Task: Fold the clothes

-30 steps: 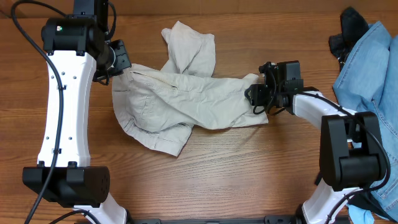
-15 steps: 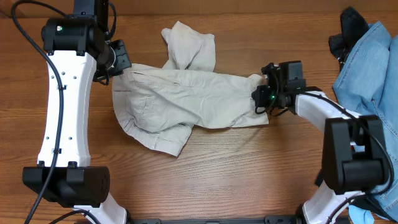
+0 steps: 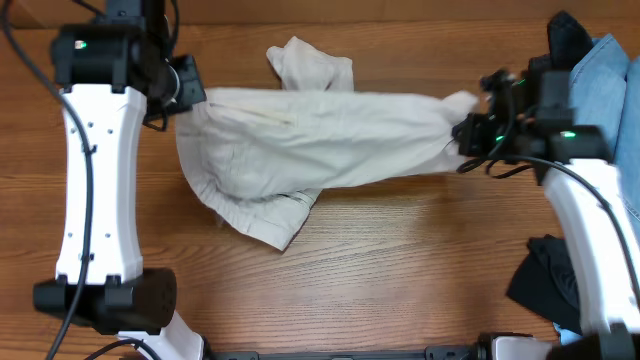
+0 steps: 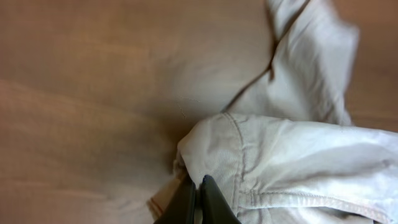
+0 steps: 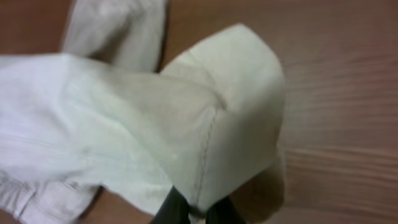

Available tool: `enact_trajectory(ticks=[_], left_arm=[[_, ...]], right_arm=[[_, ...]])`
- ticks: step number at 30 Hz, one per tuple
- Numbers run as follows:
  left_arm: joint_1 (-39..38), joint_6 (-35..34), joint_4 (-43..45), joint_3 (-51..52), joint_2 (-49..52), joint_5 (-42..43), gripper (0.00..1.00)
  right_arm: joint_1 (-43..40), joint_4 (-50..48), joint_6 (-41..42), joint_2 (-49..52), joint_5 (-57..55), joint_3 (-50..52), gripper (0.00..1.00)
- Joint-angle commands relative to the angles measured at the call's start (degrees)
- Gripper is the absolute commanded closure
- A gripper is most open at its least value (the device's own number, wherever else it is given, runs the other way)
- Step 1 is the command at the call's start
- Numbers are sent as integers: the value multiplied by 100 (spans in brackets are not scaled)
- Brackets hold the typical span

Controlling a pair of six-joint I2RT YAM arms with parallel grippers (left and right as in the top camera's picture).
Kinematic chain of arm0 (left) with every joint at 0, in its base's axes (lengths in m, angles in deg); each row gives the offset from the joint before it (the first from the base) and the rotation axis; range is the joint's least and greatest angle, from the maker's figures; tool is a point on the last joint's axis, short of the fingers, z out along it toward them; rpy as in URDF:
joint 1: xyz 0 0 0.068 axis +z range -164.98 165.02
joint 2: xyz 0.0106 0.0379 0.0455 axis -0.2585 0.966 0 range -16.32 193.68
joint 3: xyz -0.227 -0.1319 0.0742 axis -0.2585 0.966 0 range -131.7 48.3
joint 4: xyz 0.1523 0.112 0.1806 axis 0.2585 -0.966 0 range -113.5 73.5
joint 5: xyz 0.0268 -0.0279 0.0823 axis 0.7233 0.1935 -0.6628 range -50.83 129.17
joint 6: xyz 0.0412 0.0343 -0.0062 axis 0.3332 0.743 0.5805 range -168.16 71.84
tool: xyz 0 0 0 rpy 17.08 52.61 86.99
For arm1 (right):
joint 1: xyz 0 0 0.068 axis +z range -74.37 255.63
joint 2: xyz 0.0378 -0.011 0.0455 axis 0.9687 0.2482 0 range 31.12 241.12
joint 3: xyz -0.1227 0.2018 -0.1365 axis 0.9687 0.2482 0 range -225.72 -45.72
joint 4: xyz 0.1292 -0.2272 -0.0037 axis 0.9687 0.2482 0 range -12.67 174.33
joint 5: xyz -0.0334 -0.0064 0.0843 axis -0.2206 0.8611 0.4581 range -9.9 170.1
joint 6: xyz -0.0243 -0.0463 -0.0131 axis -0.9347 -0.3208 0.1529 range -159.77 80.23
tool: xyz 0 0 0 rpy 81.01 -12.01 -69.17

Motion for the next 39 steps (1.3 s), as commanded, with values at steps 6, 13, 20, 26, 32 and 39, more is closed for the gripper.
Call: enact_trajectory(ticks=[6,13,20,26,32,39], left_arm=[[37,367,35,-1384,-1366,-31,95],[37,579,249,-2004,-2240,15,96],[37,675,195,-2028,-2702,87,96],[35,688,190,-1998,-2365,251,96],[35,715,332,-1998,-1213,444,96],[37,846,1622,-2000,505,942,96]], right_arm=[[-57,1836,-2,-686,-404,-3034,96],[-57,2448,-22,-866,-468,-4649,96],[-57,2708,-22,-1108,-468,-5036,96],[-57,3003,4,-686,-393,-5034,96],[-57,3187,-4,522,-92,-5029,96],[-59,1996,-63,2216,-98,-5029,96]])
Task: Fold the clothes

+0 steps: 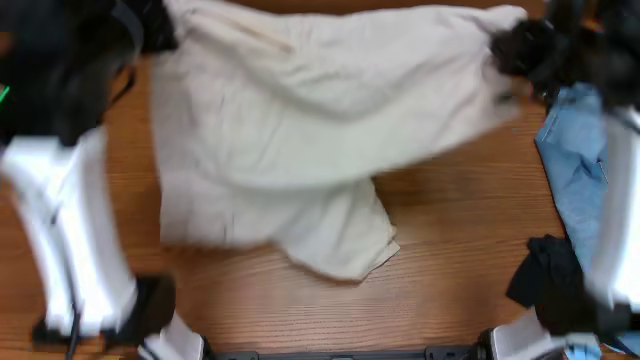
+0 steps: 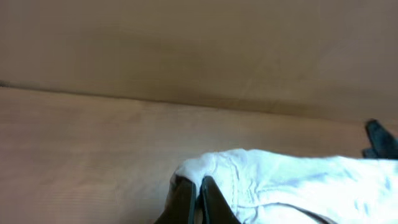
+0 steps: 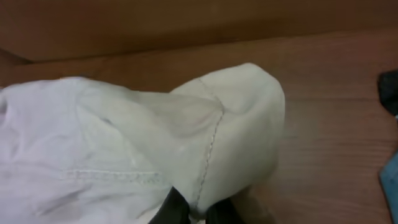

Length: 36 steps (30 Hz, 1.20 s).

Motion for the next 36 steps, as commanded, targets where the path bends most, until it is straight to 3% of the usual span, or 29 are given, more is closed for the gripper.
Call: enact_trajectory(ticks=[1,5,9,12,15,19,22,29,36], left_arm=[[42,166,627,-11,570,332,96],[85,136,1840,-26,782,713,96],[168,144,2293,-339,608,721,96],[208,339,1749,-544,400,761,96],[208,643,643,-549,280,734,96],[208,704,-1187,-422,391,348,96],[208,706,-1917,-201,577,76,96],[227,702,-2236,496,994,57,96],[227,706,-2124,380,686,199,96]], right_arm=[[-48,-608,-7,437,-11,-37,96],[-157,-1615,262,470,-122,-138,96],[-282,-1565,365,455,-387,-850,96],[-284,-1025,365,455,-586,-1281,96],[-284,-219,361,457,-841,-1353,96],[-284,1021,356,570,-1178,-1082,96],[-284,1561,299,658,-1172,-662,96],[-284,1676,275,671,-1163,824,96],[-282,1513,258,378,-957,765,96]])
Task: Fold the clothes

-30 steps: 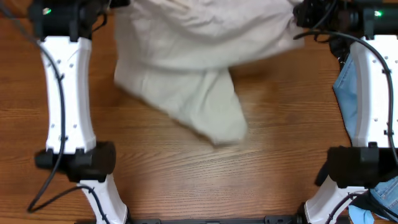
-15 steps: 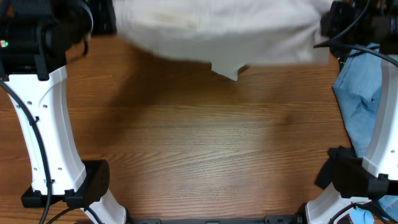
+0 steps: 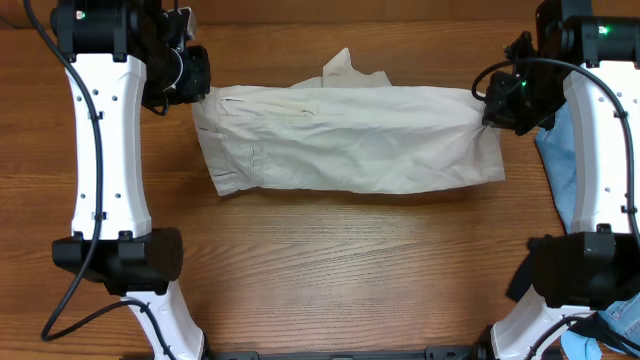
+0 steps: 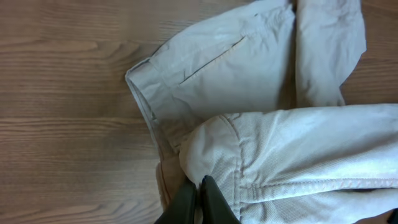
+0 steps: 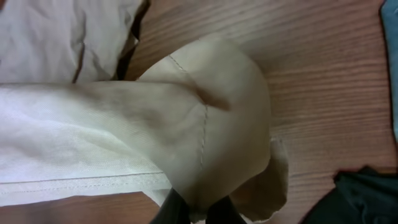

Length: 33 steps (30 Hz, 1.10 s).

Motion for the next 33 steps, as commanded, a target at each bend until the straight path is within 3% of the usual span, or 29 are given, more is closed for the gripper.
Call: enact_trajectory(ticks=[1,10,20,26,33], left_arm=[[74,177,83,-343,-529,-234,96],[74,164,984,-763,-2199,-236,96],[74,42,1449,-763,-3657,-544,96],[74,7,1464,-752,-3526,-535,96],[68,-2,1698,-752,-2428,-520,96]], right_arm=[[-59,-181,-35,-485,-55,-297,96],[-61,-1021,42,-2179,-72,-1248,96],[-61,-1768,181,-3823,-981,-1333,96],[-61,-1816,177,-3700,-1137,-1331,96],[-59,-1709,175,-2406,-1047,-1329,96]])
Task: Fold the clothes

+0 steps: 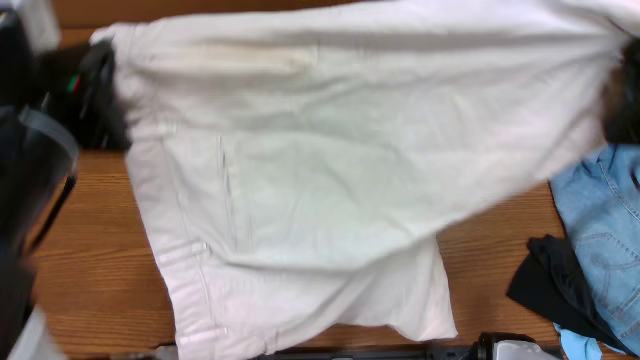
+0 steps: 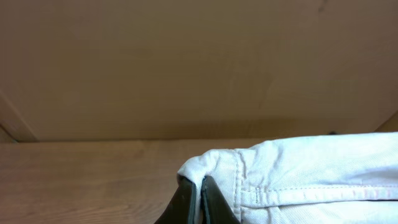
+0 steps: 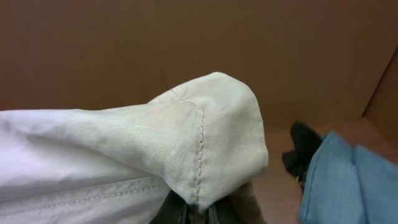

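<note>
Cream trousers (image 1: pixel 330 170) hang high between the two arms, close under the overhead camera and blurred, filling most of that view. My left gripper (image 2: pixel 199 196) is shut on the waistband corner (image 2: pixel 224 168) at the left. My right gripper (image 3: pixel 198 211) is shut on the hemmed leg end (image 3: pixel 211 143) at the right. The lower half of the trousers droops toward the table's front edge. In the overhead view both grippers are mostly hidden by cloth and blur.
A blue denim garment (image 1: pixel 600 220) lies at the right edge of the wooden table (image 1: pixel 90 260), with a black garment (image 1: pixel 560 285) in front of it. The denim (image 3: pixel 348 180) also shows in the right wrist view.
The trousers lay stretched flat on the table in a long band; now both grippers hold them raised high toward the overhead camera, spread wide, with the cloth hanging down.
First the trousers were stretched low between the shut grippers with a bunch hanging at the left. Then they were lifted high and blurred. Then they lay flat as a band on the table. Now they are raised high again, same grips held.
</note>
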Available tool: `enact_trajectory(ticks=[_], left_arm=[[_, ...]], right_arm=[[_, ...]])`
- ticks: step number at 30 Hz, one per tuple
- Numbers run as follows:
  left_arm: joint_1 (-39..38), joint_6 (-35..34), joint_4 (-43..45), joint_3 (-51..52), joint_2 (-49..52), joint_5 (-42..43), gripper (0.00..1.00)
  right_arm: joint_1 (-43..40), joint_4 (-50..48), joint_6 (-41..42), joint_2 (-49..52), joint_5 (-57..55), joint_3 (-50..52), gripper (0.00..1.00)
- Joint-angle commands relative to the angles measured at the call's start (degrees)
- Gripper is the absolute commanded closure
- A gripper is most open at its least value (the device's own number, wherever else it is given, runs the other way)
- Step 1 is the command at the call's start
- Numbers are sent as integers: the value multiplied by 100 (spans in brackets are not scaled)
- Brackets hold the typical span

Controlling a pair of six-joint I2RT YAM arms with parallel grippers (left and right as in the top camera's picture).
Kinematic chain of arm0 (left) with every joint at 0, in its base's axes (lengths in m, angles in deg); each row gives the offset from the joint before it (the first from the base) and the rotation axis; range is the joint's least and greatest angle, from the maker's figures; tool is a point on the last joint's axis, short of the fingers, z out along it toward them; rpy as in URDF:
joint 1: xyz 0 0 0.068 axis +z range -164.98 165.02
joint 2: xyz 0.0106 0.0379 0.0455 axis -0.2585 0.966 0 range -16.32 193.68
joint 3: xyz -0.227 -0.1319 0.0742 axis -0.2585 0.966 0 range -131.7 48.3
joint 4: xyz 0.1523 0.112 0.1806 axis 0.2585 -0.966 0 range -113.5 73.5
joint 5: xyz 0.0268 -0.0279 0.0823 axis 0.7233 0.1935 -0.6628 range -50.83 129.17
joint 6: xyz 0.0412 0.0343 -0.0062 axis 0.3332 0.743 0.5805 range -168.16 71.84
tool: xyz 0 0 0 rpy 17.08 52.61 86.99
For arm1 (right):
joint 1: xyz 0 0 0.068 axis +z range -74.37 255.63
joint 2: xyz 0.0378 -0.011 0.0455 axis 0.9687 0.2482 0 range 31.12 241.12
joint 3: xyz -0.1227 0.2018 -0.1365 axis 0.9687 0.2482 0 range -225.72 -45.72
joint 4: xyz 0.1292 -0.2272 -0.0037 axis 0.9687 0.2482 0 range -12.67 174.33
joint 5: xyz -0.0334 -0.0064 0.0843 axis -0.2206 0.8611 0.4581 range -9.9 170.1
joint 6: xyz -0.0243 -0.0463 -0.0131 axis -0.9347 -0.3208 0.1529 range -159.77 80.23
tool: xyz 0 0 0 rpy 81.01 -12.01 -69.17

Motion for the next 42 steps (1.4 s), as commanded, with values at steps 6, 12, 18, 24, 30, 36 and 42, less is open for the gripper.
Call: enact_trajectory(ticks=[6,12,18,24,30,36,42], left_arm=[[70,-9,1279,61,2074,17,96],[317,-562,2710,-11,2533,1005,96],[713,-72,1919,-400,2105,1008,96],[619,667,-422,-175,2321,835,96],[632,496,-1543,662,3176,151,96],[472,973,-1602,2334,3609,1646,96],[160,1615,-1604,3950,3467,2568,96]], right_arm=[[-59,-754,-4,2391,-208,61,96],[-61,-1663,584,2677,-273,-205,96],[-61,-1132,448,2382,-846,-922,96],[-61,719,455,2647,-922,-616,96],[-61,1344,452,3095,-920,1029,96],[-221,730,457,3132,-927,3252,96],[-780,155,505,3132,-988,4498,96]])
